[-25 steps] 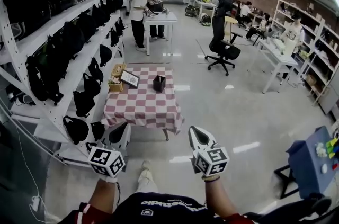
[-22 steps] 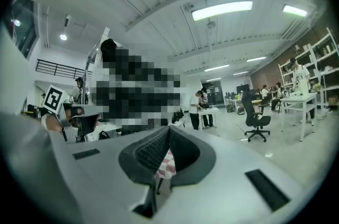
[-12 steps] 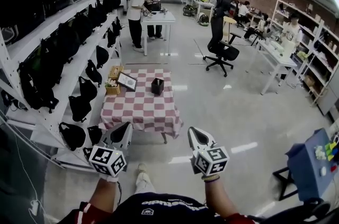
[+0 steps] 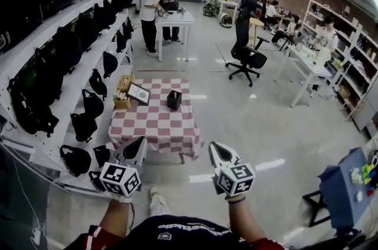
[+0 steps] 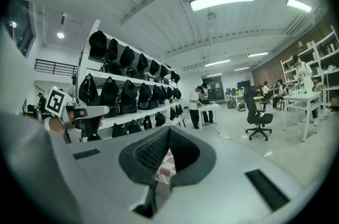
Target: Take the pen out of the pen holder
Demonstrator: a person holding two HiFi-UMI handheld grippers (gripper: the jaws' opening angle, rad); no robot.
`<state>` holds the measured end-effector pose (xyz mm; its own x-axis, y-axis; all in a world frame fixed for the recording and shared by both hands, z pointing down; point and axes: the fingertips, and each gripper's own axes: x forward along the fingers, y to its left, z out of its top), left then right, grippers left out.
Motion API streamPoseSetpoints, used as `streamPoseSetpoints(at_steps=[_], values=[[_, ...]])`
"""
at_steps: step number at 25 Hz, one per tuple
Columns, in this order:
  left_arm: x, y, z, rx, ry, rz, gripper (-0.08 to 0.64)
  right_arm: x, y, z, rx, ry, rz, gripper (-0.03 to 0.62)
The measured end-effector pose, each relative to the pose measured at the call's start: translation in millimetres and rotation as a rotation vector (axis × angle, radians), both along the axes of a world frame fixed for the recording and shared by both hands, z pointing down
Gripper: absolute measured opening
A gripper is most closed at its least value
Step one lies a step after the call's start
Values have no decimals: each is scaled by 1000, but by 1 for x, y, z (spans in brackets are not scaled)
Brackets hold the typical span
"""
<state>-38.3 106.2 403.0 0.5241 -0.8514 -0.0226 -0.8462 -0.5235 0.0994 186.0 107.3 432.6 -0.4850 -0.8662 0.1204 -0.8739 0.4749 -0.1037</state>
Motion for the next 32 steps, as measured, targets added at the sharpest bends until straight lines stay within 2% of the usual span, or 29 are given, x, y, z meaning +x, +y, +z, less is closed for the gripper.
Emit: streamPoseSetpoints(at_steps=[5,10,15,32], values=[[-6,-38,11,-29,19,0,6,-11,-34,4,-21,17,-14,-2],[-12,-82,3,-6,0,-1,6,-22,-74,0,-25,51,-44,-2],[-24,-125,6,-29,17,4,6,-35,-120,3,-49,64,-49,-2],[-65,-267,10,-80,29,50,6,-108,-252,2,-86,129,-113,0]])
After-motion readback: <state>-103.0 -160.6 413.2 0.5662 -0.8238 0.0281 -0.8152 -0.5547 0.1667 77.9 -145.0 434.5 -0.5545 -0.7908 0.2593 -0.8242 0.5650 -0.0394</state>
